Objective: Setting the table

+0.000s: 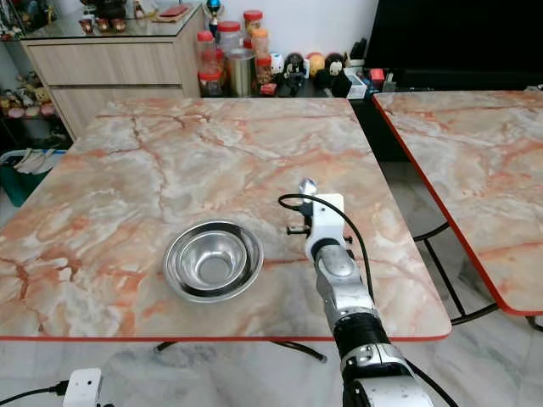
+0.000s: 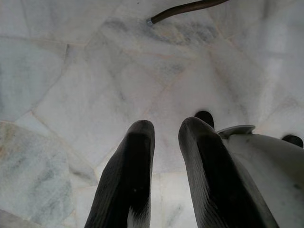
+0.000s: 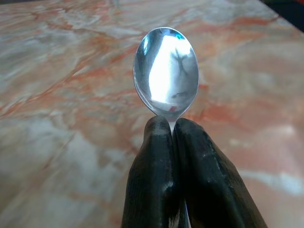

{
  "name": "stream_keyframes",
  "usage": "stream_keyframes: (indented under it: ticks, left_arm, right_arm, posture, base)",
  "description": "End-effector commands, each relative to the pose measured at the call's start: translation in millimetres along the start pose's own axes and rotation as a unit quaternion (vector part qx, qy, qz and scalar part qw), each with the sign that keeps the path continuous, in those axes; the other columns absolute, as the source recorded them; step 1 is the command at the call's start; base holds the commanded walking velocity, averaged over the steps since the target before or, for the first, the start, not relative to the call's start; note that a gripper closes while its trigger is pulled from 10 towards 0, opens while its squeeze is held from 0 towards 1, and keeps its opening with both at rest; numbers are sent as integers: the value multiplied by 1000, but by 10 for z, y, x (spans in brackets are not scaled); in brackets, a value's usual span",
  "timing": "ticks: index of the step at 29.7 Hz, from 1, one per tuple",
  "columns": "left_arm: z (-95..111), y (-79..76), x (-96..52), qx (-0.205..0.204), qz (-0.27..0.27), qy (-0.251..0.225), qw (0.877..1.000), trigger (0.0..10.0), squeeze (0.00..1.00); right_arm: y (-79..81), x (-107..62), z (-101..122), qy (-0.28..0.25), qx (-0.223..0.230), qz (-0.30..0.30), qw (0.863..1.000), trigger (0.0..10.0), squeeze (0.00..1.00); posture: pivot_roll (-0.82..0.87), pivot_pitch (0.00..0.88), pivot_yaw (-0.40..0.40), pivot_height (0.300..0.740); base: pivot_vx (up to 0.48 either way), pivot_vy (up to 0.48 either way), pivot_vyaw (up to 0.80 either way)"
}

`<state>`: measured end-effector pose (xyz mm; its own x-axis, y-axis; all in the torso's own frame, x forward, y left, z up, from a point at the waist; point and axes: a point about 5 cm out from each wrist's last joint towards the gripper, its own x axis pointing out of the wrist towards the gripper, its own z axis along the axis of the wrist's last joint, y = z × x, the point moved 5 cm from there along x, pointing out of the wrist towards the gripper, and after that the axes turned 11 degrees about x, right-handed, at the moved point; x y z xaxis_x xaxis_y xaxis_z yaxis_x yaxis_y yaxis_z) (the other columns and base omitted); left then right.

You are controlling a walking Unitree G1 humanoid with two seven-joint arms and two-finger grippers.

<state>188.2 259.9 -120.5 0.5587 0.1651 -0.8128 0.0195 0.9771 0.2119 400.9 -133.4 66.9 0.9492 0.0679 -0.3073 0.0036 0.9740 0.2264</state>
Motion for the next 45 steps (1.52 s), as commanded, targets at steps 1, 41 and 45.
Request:
stream_keyframes:
  ticks: [1,41,45]
  left_arm:
    - [-72,16,-11,-1,0,14,1000,10000,0]
    - [-198,-15,-37,15,-13,29,999,10000,0]
    - [-210,-33,-39,16,-15,30,999,10000,0]
  right_arm:
    - [78,24,11,15,13,7,1000,10000,0]
    - [380,19,-311,150,12,42,988,10000,0]
    - [372,0,-345,159,2,45,986,10000,0]
  posture:
    - [31,0,-1,740]
    - [48,0,-22,740]
    - [42,0,-24,740]
  base:
    - [0,0,0]
    - [0,0,0]
    - [0,0,0]
